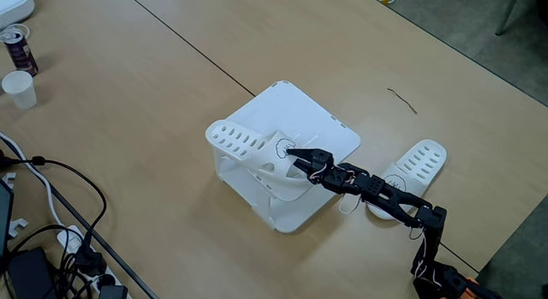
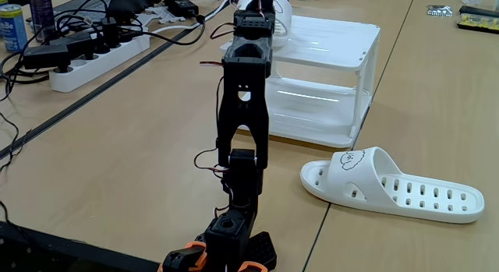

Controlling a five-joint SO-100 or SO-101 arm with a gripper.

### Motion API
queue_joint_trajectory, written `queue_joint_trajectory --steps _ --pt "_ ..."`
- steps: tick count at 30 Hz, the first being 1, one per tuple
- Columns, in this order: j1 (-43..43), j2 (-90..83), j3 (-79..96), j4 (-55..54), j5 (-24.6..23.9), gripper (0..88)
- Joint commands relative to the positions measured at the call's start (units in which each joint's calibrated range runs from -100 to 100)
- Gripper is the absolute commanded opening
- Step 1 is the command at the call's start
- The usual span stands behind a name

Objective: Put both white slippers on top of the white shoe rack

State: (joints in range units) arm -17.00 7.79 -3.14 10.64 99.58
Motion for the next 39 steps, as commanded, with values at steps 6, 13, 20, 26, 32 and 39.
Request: queue_joint_trajectory --steps 6,13,20,26,32,39 --pt "0.6 -10.6 -3.8 -0.1 0.4 0.7" --pt "0.7 -13.4 -3.8 -0.1 0.4 0.7" --pt "2.5 -12.7 -2.6 -0.1 0.4 0.7" --pt "3.4 -12.9 -0.6 -0.1 0.4 0.7" --pt "3.4 -12.8 0.8 -0.1 0.4 0.7" --pt "3.4 -12.8 4.5 -0.3 0.4 3.9"
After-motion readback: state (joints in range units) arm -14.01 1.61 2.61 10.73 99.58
